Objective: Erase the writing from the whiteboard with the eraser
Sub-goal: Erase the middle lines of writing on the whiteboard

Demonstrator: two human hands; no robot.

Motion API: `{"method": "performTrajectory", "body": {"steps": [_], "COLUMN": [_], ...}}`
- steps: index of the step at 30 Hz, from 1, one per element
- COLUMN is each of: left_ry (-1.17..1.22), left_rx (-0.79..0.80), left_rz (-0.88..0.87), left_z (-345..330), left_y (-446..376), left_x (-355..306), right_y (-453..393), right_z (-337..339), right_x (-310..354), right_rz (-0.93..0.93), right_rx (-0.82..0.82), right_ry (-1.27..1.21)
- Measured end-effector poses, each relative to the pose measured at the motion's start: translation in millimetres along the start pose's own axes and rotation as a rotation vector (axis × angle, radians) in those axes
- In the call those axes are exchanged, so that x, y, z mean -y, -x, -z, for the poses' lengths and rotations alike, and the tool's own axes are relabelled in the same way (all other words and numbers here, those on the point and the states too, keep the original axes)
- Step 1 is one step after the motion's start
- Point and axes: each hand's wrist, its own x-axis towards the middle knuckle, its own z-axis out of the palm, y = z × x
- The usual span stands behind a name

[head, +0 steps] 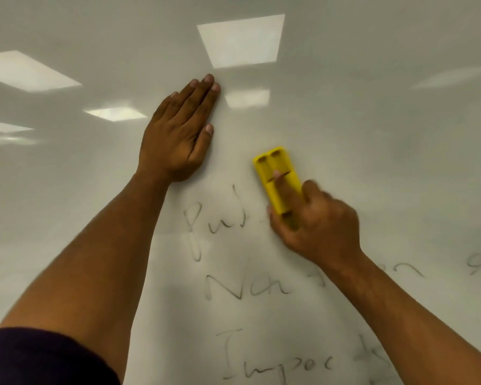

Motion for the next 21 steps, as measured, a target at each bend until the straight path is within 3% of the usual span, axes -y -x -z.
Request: {"method": "performTrajectory", "body": {"steps": [2, 5, 6, 9, 10, 14, 18, 21], "left_ry": [-0.001, -0.006, -0.001, 0.010, 0.012, 0.024, 0.032, 0.055], "left_rx": [-0.004, -0.030, -0.038, -0.040, -0.041, -0.055, -0.072, -0.082], "left_rz": [0.030, 0.062, 0.077, 0.133, 0.144, 0.161, 0.191, 0.199], "left_z": [-0.1, -0.1, -0.4, -1.4, -1.5, -1.8, -0.7, 0.0], "left_y": [2.1, 5.7, 7.7, 14.7, 16.9, 24.1, 31.1, 35.4], "left_x": [-1.3, -3.3, -4.9, -6.8, -6.5, -7.1, -8.1, -8.3], "right_y": [-5.3, 7.0, 5.0, -12.0, -15.1, -8.8, -14.8, -5.0], "right_z": [0.3, -4.2, -3.1, -1.7, -2.5, -3.0, -6.4, -8.2], "right_x": [6.1, 26.8, 27.9, 28.2, 30.0, 35.8, 33.7, 39.8], "right_rz": [-0.109, 0.280, 0.314, 0.048, 0.039, 0.306, 0.113, 0.415], "right_rx": [-0.017, 0.040, 0.058, 0.022, 0.016, 0.036, 0.019, 0.047], "right_ry": [-0.052, -0.055, -0.026, -0.015, -0.041, -0.041, -0.096, -0.134]}}
